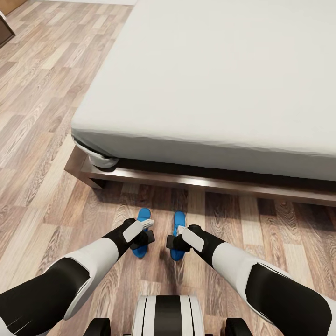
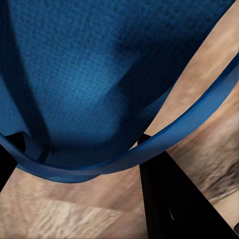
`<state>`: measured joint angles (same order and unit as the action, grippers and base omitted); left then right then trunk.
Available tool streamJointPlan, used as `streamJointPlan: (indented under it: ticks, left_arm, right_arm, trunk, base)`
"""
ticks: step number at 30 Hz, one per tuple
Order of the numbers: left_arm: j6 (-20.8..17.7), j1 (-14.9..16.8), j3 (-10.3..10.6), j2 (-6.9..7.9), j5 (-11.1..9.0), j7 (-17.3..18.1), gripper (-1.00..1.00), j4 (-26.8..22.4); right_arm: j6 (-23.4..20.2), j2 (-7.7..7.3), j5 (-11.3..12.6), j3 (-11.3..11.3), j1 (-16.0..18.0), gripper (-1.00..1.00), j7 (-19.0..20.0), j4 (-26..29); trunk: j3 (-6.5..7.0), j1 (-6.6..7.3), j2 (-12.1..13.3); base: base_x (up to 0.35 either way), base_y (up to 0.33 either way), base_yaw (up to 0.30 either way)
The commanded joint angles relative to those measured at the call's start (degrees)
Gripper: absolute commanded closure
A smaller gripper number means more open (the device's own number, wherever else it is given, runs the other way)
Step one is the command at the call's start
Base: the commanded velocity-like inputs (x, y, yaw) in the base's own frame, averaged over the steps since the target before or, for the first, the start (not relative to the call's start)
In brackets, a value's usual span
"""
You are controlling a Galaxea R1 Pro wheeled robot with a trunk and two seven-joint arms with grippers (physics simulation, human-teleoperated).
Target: In the bedroom, move the book from the bed onto either nightstand, and place the two sandals side by side next to the bed.
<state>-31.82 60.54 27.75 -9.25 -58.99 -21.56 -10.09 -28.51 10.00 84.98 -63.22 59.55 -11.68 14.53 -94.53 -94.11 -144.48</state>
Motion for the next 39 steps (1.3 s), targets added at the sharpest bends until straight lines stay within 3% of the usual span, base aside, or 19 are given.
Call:
streamJointPlan:
  ticks: [1,5,10,39]
  left_arm:
    - [-0.2,0.0,0.4,0.02,-0.5,-0.2,1.00,-0.1]
    - [-0.2,0.0,0.4,0.02,-0.5,-0.2,1.00,-0.1]
    - [-0.2,0.0,0.4,0.02,-0.5,-0.2,1.00,-0.1]
    - [-0.2,0.0,0.4,0.02,-0.5,-0.2,1.00,0.5]
  right_arm:
    - [-0.1,0.00,0.5,-0.2,0.0,1.00,-0.3,0.0]
    - [-0.1,0.00,0.5,-0.2,0.0,1.00,-0.3,0.1]
    - [-0.1,0.00,0.5,-0.2,0.0,1.00,-0.3,0.1]
    - [-0.1,0.00,0.5,-0.2,0.0,1.00,-0.3,0.1]
  trunk:
    - [-0.03,0.01,0.0]
    - [-0.03,0.01,0.0]
    - [-1.14,-0.12,-0.1]
    - [-1.14,-0.12,-0.1]
  base:
    - [0.000,0.000,0.000]
    - [0.000,0.000,0.000]
    - [0.000,0.000,0.000]
    - [0.000,0.000,0.000]
